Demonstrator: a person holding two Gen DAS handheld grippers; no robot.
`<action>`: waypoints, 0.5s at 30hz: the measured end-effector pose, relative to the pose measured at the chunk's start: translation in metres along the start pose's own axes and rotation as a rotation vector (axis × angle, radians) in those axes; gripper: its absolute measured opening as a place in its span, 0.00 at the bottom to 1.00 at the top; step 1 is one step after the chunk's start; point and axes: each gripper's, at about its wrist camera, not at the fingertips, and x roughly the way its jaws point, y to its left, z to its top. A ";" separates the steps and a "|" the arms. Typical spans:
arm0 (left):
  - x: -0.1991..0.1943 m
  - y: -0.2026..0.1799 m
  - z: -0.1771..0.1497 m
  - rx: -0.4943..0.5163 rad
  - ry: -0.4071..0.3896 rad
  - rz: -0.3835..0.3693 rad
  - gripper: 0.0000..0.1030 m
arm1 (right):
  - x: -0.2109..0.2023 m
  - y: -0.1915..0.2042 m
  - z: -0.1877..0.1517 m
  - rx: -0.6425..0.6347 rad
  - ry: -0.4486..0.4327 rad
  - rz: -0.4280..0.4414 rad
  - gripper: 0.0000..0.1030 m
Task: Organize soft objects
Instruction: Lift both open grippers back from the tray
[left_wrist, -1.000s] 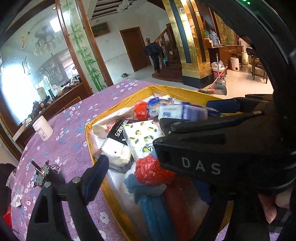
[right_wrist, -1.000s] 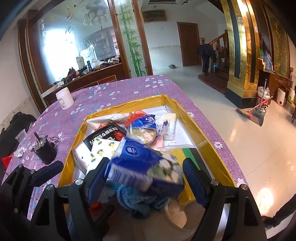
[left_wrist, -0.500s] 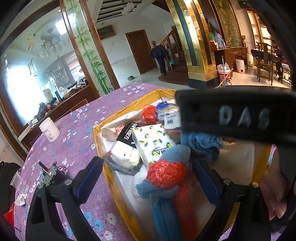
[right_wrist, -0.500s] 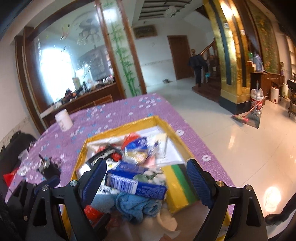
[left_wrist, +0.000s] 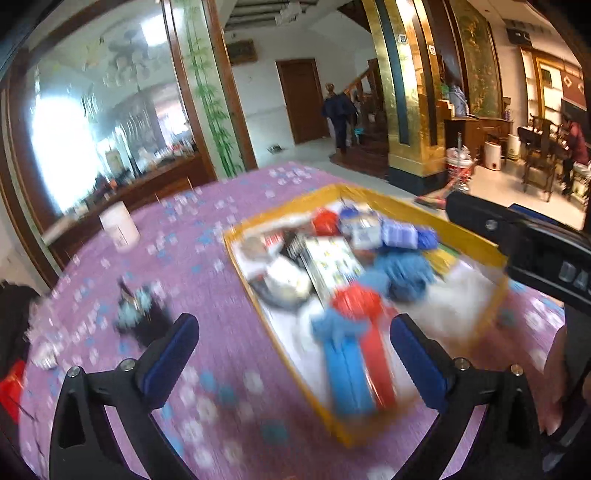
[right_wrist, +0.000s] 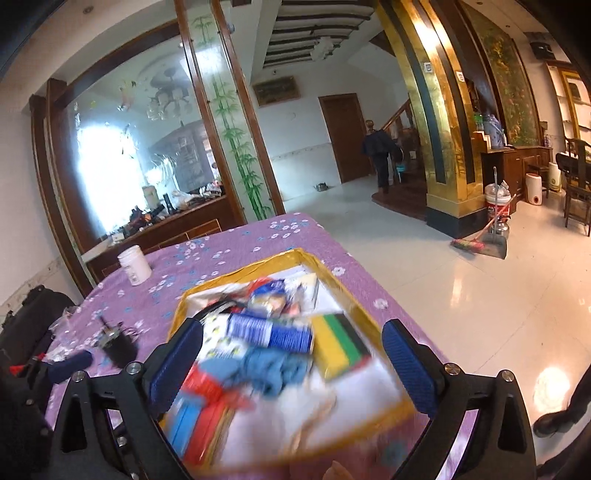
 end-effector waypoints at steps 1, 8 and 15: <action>-0.004 0.000 -0.006 -0.003 0.011 0.001 1.00 | -0.013 0.002 -0.009 0.000 -0.019 -0.006 0.99; -0.027 -0.006 -0.043 -0.036 -0.013 0.009 1.00 | -0.052 0.011 -0.050 -0.011 -0.055 -0.050 0.99; -0.038 0.006 -0.044 -0.087 -0.110 0.169 1.00 | -0.050 0.016 -0.059 -0.035 -0.089 -0.083 0.99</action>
